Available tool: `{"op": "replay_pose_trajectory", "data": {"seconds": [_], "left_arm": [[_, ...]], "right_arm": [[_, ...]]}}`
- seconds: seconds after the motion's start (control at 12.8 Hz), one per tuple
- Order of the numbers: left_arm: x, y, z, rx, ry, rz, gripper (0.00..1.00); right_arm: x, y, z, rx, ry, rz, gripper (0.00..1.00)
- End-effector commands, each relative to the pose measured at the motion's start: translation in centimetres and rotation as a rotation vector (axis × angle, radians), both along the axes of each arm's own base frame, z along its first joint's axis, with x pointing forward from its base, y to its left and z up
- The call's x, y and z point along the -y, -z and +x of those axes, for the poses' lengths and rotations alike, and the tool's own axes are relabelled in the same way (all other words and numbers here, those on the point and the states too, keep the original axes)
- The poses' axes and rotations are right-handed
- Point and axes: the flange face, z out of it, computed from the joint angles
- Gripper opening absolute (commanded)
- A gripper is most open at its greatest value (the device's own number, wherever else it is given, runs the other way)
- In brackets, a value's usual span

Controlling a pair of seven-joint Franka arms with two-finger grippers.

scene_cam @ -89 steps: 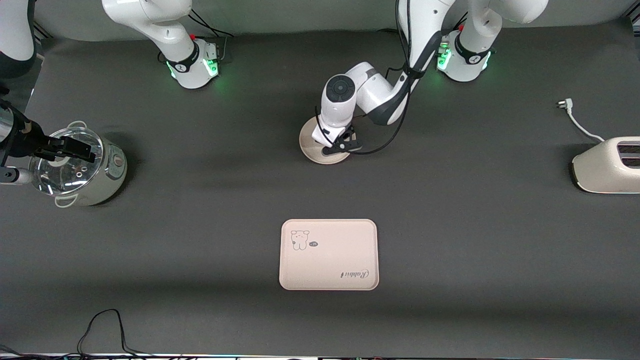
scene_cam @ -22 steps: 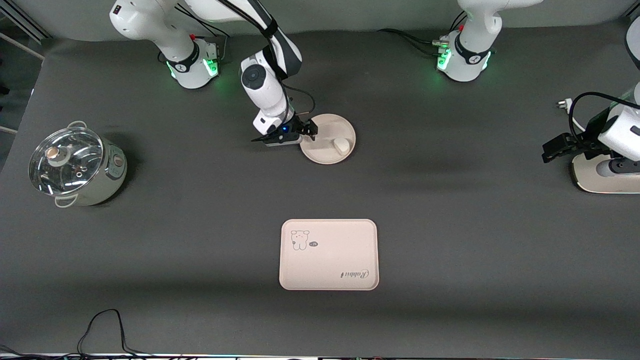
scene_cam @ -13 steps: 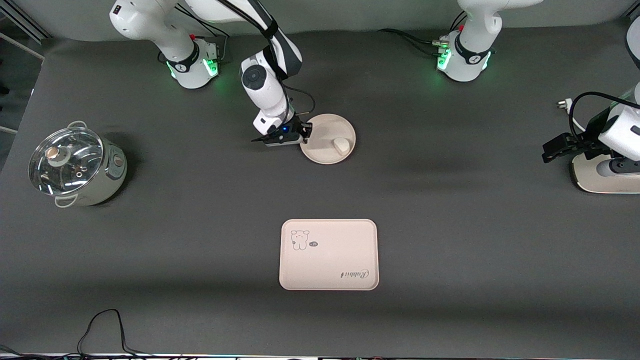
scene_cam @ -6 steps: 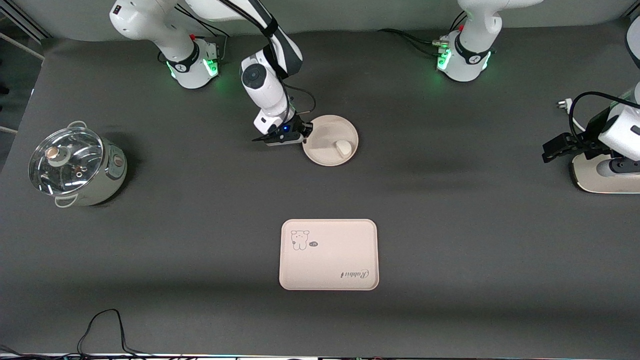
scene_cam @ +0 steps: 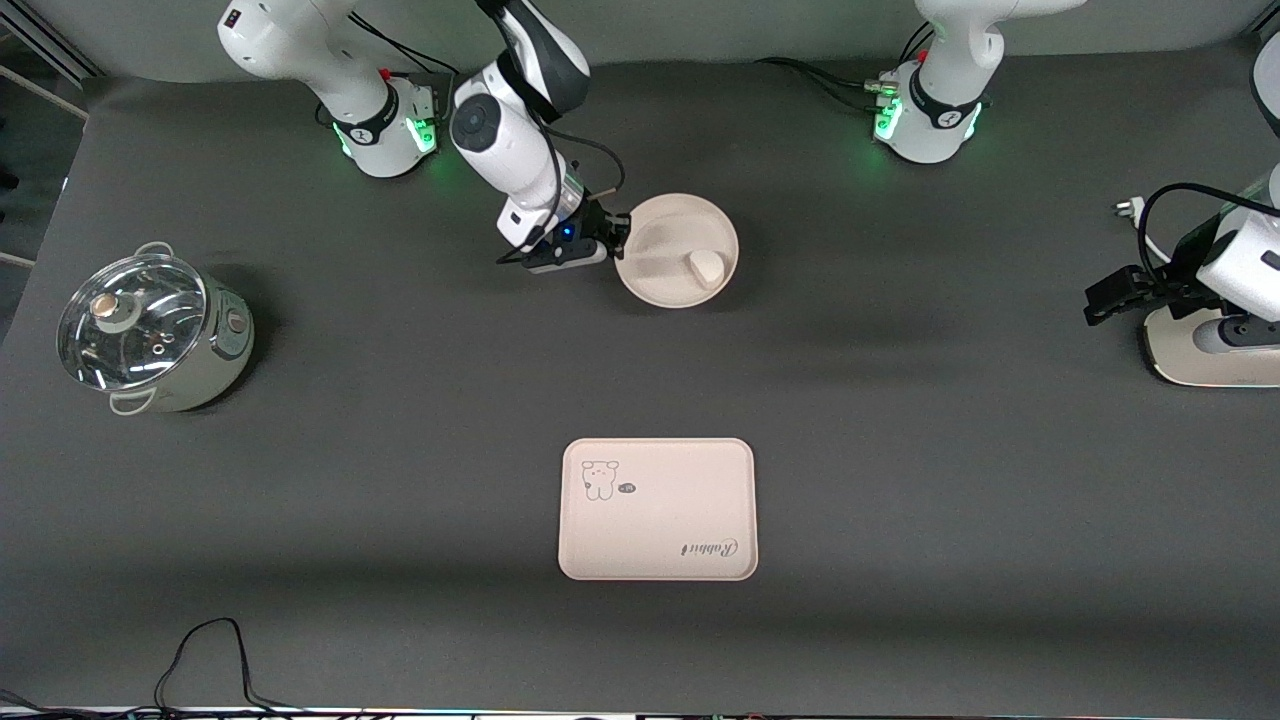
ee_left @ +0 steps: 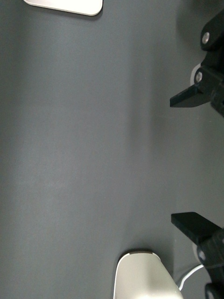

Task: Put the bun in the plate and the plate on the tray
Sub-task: 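Lift the plate with the right gripper and carry it over the tray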

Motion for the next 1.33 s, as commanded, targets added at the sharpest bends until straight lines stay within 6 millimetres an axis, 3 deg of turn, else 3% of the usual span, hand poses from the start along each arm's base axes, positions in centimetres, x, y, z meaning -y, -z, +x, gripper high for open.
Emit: {"op": "replay_pose_trajectory", "data": {"seconds": [0.0,0.08,0.23,0.94,1.09,1.25], "left_arm": [[0.2,-0.6,-0.2,-0.005,-0.011,0.004,1.00],[0.2,-0.6,-0.2,-0.005,-0.009,0.004,1.00],[0.2,-0.6,-0.3,-0.006,-0.011,0.004,1.00],[0.2,-0.6,-0.3,-0.008,-0.011,0.001,1.00],[0.2,-0.6,-0.3,-0.008,-0.011,0.001,1.00],[0.2,-0.6,-0.3,-0.008,-0.011,0.001,1.00]], "right_arm": [[0.5,-1.6,0.3,-0.004,-0.016,0.029,0.00],[0.8,-1.6,1.2,0.008,-0.015,0.023,0.00],[1.8,-1.4,5.1,0.045,-0.030,-0.015,0.00],[-0.1,-4.6,29.9,0.076,0.031,-0.020,0.00],[0.5,-3.6,33.4,0.098,0.041,-0.023,0.00],[0.7,-2.6,35.6,0.130,0.052,-0.017,0.00]]}}
